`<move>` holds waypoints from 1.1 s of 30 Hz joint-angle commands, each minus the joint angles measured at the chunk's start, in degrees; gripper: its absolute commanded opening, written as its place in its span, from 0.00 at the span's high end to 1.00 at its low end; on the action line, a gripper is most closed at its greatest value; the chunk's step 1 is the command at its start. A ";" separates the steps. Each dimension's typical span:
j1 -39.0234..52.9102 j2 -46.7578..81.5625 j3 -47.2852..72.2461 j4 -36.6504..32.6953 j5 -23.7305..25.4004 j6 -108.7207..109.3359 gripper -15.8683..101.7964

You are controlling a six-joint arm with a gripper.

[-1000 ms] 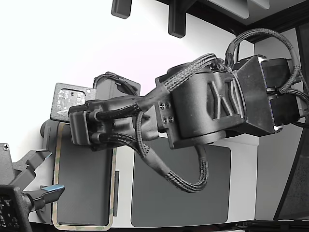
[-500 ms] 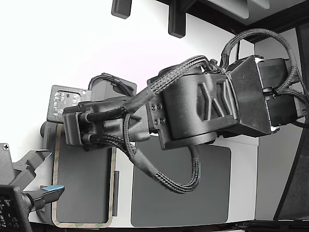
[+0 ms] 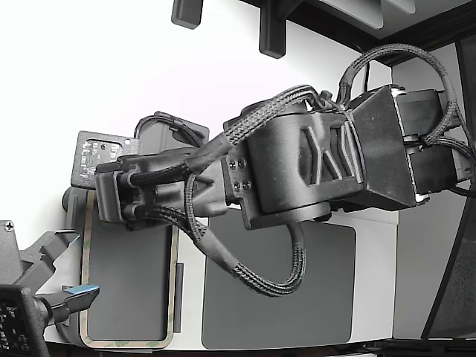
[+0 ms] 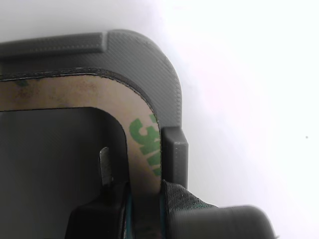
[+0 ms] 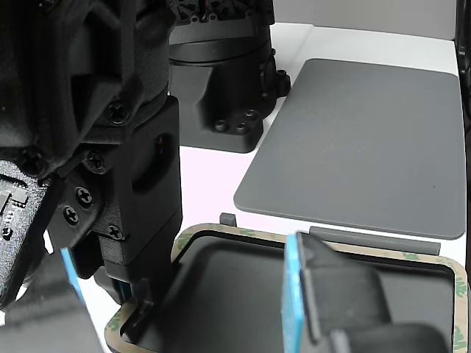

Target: Move top rectangular frame to the holder.

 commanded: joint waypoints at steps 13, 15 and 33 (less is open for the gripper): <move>-1.05 0.88 -0.18 0.53 0.44 0.35 0.95; -1.05 0.97 0.00 0.53 0.44 0.35 0.95; -0.88 0.35 -0.53 0.53 -0.18 0.26 0.95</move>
